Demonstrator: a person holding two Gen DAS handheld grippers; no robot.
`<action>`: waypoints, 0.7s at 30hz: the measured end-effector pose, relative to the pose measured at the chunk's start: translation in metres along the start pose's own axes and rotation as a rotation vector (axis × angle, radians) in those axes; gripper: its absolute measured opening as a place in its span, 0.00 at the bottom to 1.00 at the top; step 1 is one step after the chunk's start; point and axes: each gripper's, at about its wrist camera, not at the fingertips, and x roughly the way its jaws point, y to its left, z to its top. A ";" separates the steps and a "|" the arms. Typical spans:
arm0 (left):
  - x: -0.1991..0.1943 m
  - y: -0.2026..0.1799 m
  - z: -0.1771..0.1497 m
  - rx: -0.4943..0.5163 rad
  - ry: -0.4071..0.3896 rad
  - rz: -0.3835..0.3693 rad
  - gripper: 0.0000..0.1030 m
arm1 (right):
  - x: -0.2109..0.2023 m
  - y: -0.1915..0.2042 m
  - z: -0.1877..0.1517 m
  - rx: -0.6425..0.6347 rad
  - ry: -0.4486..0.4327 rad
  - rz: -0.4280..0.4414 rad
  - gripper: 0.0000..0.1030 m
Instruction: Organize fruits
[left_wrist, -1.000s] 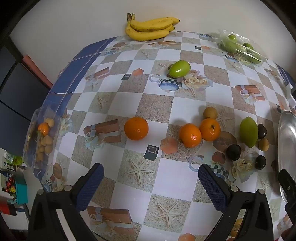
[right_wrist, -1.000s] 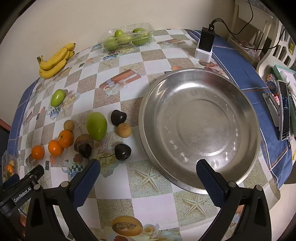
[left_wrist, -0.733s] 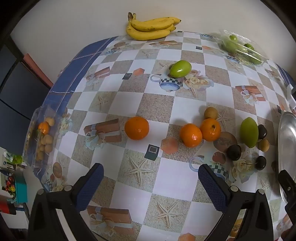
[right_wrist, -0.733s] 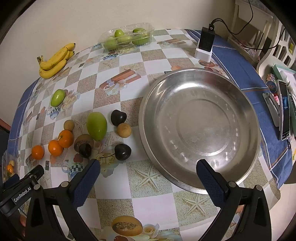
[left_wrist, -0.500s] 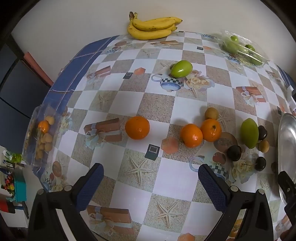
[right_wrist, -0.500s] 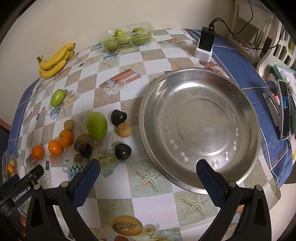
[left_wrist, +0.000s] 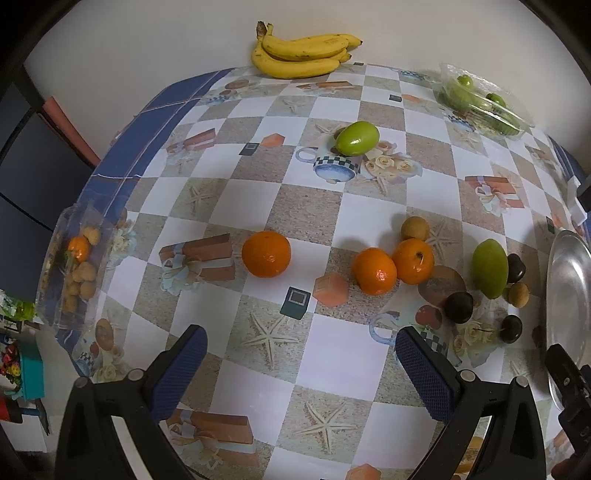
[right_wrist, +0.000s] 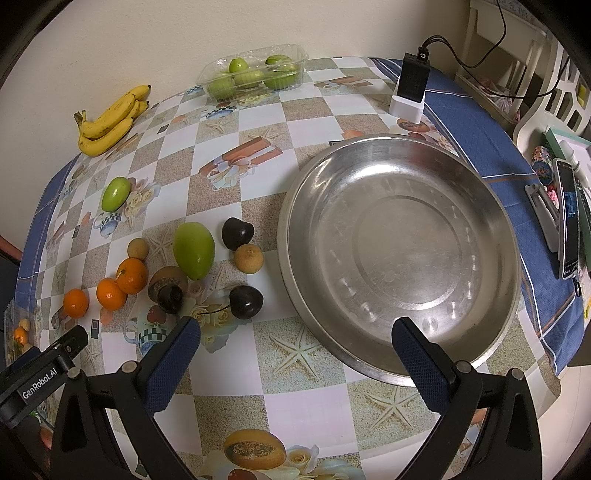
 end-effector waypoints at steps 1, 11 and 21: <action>0.000 0.000 0.000 -0.001 -0.001 -0.002 1.00 | 0.000 0.000 0.000 0.000 0.000 0.000 1.00; 0.000 0.004 0.001 -0.015 -0.010 -0.011 1.00 | 0.000 0.000 0.000 0.000 0.001 0.001 1.00; 0.000 0.005 0.001 -0.015 -0.015 -0.002 1.00 | 0.000 0.001 0.000 0.000 0.001 0.001 1.00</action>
